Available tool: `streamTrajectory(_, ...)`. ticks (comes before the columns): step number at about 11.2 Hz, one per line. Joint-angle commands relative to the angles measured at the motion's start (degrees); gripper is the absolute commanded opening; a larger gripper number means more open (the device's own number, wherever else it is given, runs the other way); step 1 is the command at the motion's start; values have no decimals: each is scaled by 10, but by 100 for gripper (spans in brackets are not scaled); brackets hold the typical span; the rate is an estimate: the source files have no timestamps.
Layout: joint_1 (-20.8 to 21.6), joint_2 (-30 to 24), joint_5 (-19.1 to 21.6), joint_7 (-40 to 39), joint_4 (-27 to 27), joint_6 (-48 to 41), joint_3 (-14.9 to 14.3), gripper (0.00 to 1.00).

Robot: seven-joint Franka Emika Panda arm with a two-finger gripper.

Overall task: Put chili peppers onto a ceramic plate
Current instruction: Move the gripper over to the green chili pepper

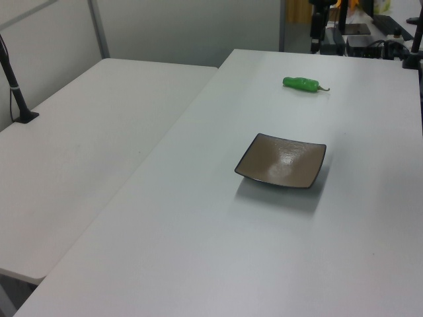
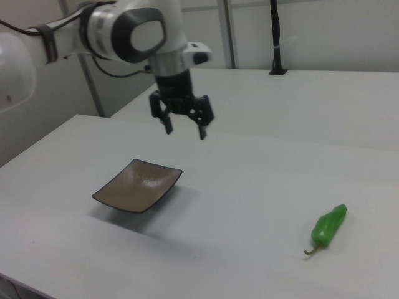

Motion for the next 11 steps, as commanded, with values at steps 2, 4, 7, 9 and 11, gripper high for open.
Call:
streamTrajectory(2,-68,91,0,-61,93,8,0,100)
streamTrajectory(4,-96,141,-1,-90,140,9,-7,100)
streamTrajectory(7,-109,195,0,-125,163,48,-41,100)
streamTrajectory(9,-124,230,-1,-127,162,104,-44,100)
streamTrajectory(11,-133,253,0,-126,157,156,-54,100)
